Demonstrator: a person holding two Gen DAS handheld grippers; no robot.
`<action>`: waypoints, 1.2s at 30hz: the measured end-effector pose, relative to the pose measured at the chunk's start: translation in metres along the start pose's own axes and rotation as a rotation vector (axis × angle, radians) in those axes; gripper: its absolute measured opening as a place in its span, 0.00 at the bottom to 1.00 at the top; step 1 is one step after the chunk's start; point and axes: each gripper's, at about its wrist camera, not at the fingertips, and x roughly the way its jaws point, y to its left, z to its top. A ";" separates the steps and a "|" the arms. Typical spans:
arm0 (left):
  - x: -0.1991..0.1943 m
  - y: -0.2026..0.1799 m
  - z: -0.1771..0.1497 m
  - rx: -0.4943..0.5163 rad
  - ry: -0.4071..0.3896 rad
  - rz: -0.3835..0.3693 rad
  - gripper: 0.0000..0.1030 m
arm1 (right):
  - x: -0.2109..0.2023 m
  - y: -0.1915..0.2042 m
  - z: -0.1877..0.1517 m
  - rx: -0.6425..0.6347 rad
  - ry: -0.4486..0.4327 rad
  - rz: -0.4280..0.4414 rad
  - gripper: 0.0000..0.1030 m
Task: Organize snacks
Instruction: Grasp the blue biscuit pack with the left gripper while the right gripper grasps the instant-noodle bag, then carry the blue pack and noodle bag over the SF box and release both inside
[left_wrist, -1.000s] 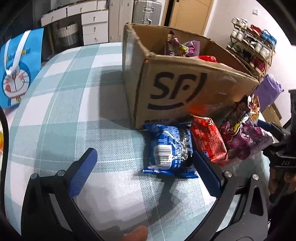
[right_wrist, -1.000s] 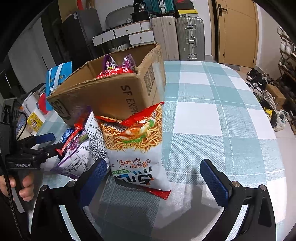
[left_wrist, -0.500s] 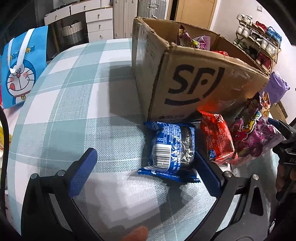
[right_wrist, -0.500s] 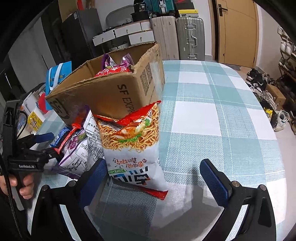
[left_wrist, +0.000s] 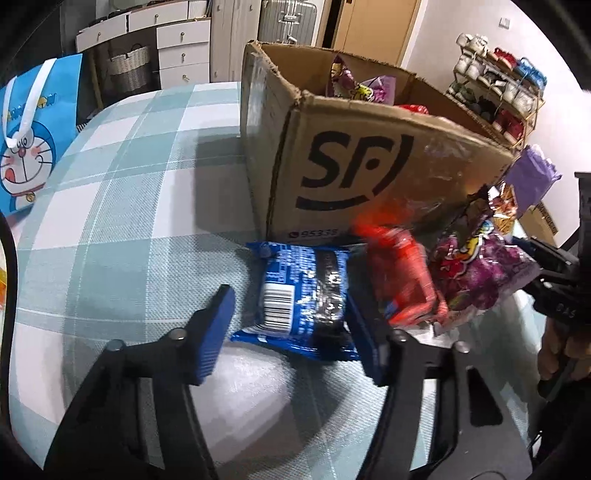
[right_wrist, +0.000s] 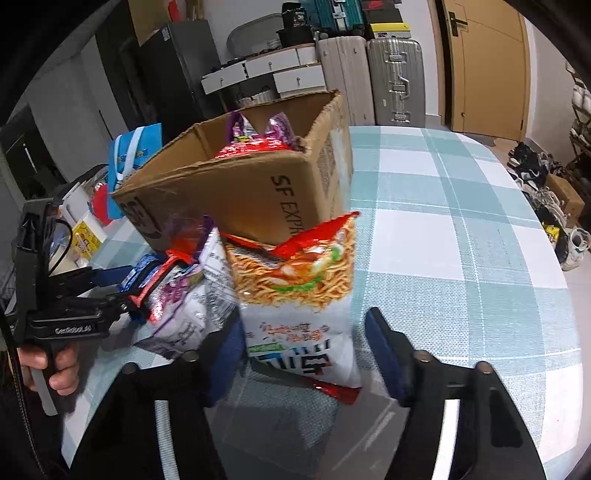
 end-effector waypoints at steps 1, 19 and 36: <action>-0.002 0.000 -0.002 -0.003 -0.005 -0.003 0.52 | -0.002 0.003 -0.001 -0.010 -0.007 -0.007 0.50; -0.050 -0.001 -0.021 -0.014 -0.092 -0.038 0.40 | -0.048 0.004 -0.029 0.072 -0.126 -0.075 0.44; -0.121 -0.020 0.006 0.046 -0.217 -0.054 0.40 | -0.109 0.026 -0.036 0.106 -0.303 -0.071 0.44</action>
